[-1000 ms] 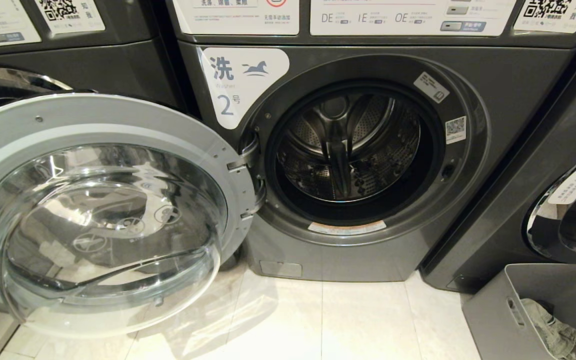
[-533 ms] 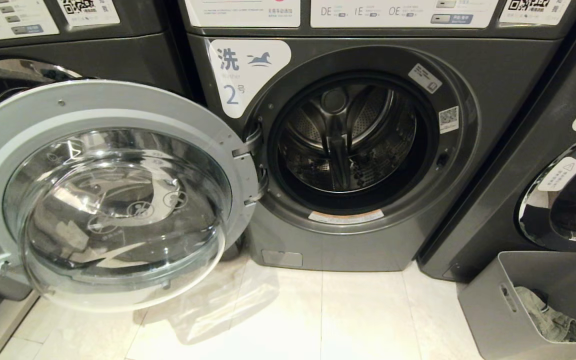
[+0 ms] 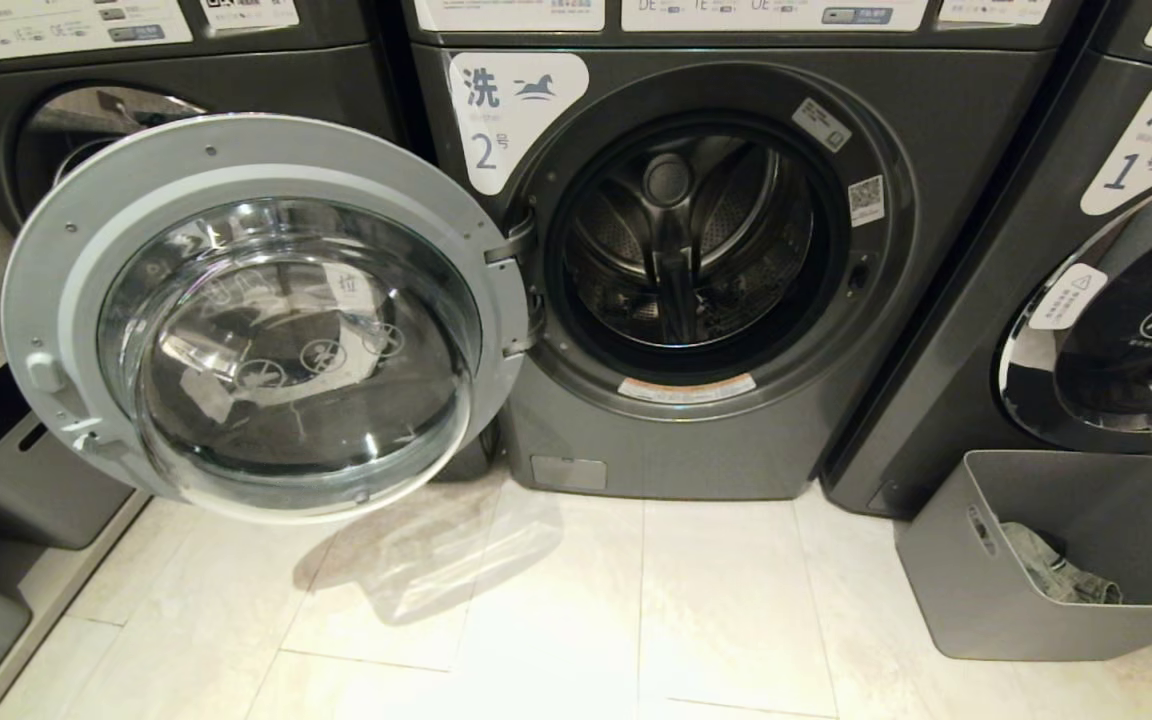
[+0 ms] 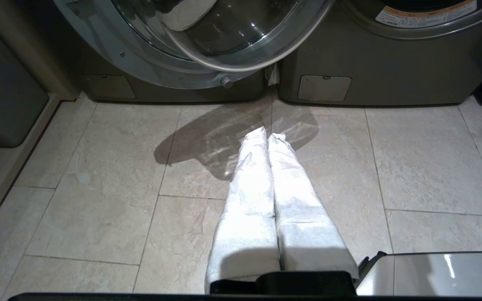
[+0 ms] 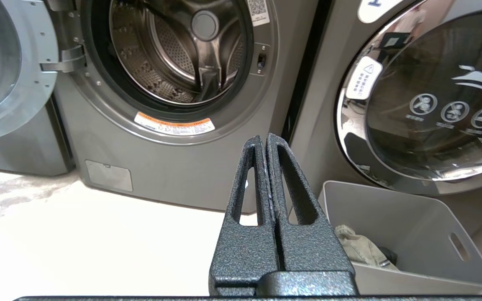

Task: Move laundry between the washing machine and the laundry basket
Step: Close the washing machine door with the left hand

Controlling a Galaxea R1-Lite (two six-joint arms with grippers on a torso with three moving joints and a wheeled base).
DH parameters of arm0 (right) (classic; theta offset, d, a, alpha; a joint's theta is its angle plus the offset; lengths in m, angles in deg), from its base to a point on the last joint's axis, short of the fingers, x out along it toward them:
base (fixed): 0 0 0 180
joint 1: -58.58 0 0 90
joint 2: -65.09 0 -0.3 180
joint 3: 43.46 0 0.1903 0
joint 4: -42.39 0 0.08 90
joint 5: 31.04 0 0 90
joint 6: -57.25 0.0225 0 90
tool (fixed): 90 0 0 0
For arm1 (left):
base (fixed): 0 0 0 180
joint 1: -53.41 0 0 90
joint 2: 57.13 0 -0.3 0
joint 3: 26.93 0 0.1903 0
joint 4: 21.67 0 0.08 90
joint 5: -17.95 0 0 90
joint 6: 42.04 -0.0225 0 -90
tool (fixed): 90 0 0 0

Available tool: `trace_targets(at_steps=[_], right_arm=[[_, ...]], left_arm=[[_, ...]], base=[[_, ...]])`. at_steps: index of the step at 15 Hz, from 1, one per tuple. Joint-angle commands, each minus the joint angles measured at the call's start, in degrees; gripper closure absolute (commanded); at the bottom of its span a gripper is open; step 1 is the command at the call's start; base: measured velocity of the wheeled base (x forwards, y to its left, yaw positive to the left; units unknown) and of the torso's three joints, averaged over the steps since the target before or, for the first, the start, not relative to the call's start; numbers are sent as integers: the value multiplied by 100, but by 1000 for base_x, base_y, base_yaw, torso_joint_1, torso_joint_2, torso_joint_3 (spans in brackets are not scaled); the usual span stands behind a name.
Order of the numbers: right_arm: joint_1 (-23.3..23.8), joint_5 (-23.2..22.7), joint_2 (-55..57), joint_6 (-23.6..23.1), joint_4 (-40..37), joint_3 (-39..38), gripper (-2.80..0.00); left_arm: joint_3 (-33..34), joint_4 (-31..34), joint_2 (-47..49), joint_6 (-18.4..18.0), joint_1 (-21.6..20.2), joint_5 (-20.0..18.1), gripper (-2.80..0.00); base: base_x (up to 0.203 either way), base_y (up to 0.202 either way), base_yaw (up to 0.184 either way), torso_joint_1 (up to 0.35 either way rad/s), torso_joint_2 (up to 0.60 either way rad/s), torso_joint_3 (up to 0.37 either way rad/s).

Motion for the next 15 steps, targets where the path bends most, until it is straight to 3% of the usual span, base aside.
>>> trace_targets(at_steps=[1,12,15], right_arm=[[0,-3,5,-8,11,-229,0],[0,-12,9,1,20,-229,0],[0,-12,1,1,20,-229,0]], left_arm=[[4,1,-11,-1,4,7,0],[4,1,-11,17,-2,-2,0],[4,1,-11,17,3,7,0]], base=[[-126,0,-2,-3,2,7],[0,0,0,0,0,0],[1,140,-4,1,1,1]])
